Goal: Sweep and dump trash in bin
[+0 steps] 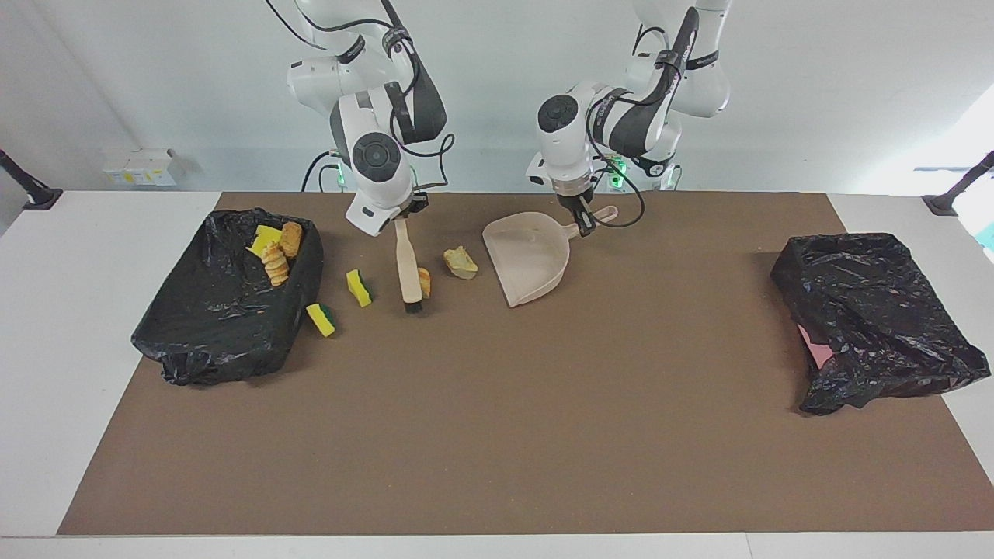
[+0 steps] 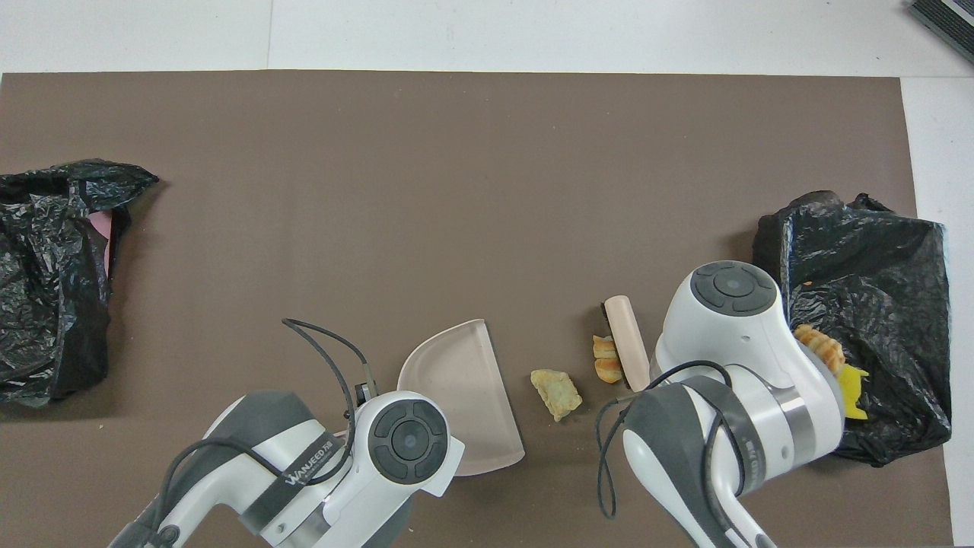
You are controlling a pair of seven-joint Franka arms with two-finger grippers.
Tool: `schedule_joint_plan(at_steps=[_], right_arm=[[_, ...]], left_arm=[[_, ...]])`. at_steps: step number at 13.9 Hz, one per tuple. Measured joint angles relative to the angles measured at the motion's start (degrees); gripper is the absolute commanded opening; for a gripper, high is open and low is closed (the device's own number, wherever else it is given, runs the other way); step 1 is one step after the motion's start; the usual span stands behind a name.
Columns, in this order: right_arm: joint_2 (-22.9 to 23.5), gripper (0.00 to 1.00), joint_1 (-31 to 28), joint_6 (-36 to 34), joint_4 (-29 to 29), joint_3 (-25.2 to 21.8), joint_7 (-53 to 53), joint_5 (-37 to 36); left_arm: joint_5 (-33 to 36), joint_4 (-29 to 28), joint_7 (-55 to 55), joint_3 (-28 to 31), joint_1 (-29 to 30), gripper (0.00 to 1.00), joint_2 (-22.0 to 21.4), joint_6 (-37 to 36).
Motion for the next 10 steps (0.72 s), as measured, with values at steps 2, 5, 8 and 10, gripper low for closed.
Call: schedule_joint_plan(at_steps=[2, 5, 8, 10], right_arm=[[0.04, 0.0, -0.02, -0.07, 0.92, -0.03, 0.0, -5.2], [1.66, 0.0, -1.09, -1.3, 5.53, -0.13, 0.0, -15.59], [4.39, 0.0, -4.79, 0.02, 8.15, -0.19, 0.0, -20.3], [5.77, 0.0, -8.28, 1.74, 8.51, -0.29, 0.16, -20.75]], left_arm=[[0.0, 0.0, 0.0, 0.01, 0.0, 0.0, 0.0, -0.01], [0.0, 0.0, -0.01, 0.02, 0.0, 0.0, 0.01, -0.01], [0.0, 0.0, -0.01, 0.03, 0.0, 0.0, 0.02, -0.01], [0.0, 0.0, -0.01, 0.03, 0.0, 0.0, 0.02, -0.01]])
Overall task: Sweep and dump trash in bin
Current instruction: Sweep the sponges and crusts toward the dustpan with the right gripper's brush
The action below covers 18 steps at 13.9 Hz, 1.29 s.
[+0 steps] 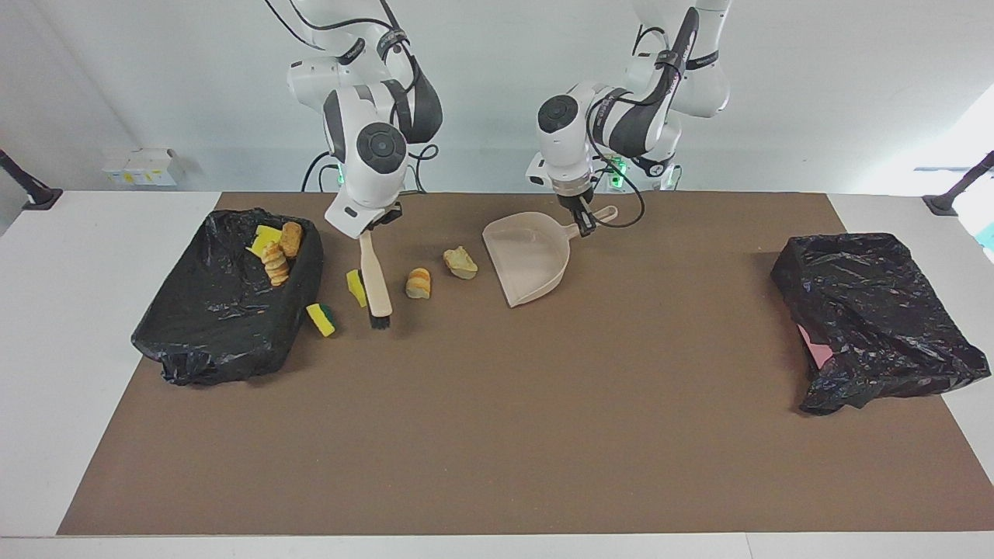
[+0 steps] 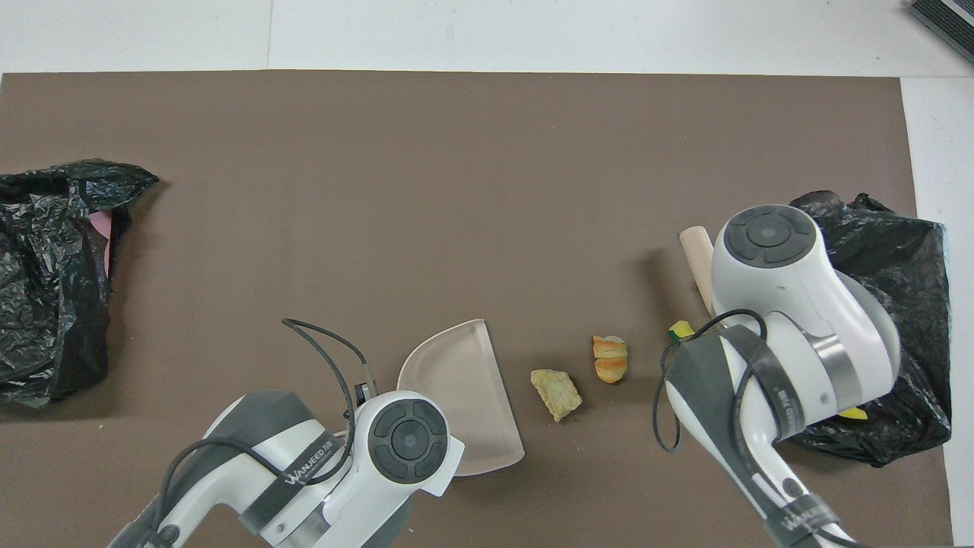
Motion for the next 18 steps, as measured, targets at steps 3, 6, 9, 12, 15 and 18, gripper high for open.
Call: schedule_joint_plan(at_steps=[3, 6, 9, 12, 15, 18], right_arm=[[1.49, 0.0, -1.63, 0.52, 0.26, -0.06, 2.37, -0.31], [2.11, 0.0, -1.85, 0.6, 0.14, 0.1, 3.8, 0.33], [2.06, 0.0, -2.2, 0.45, -1.15, 0.21, 3.8, 7.53], [0.86, 0.0, -0.2, 0.08, -3.36, 0.79, 3.8, 14.25], [-0.66, 0.0, 4.29, 0.01, -4.67, 0.93, 5.26, 19.79], [-0.92, 0.0, 9.8, -2.66, -1.98, 1.03, 12.06, 19.74]], left_arm=[[0.0, 0.0, 0.0, 0.0, 0.0, 0.0, 0.0, 0.0], [0.0, 0.0, 0.0, 0.0, 0.0, 0.0, 0.0, 0.0], [0.0, 0.0, -0.01, 0.01, 0.0, 0.0, 0.0, 0.0], [0.0, 0.0, -0.01, 0.0, 0.0, 0.0, 0.0, 0.0], [0.0, 0.0, -0.01, 0.0, 0.0, 0.0, 0.01, 0.0], [0.0, 0.0, -0.02, 0.01, 0.0, 0.0, 0.01, 0.0]])
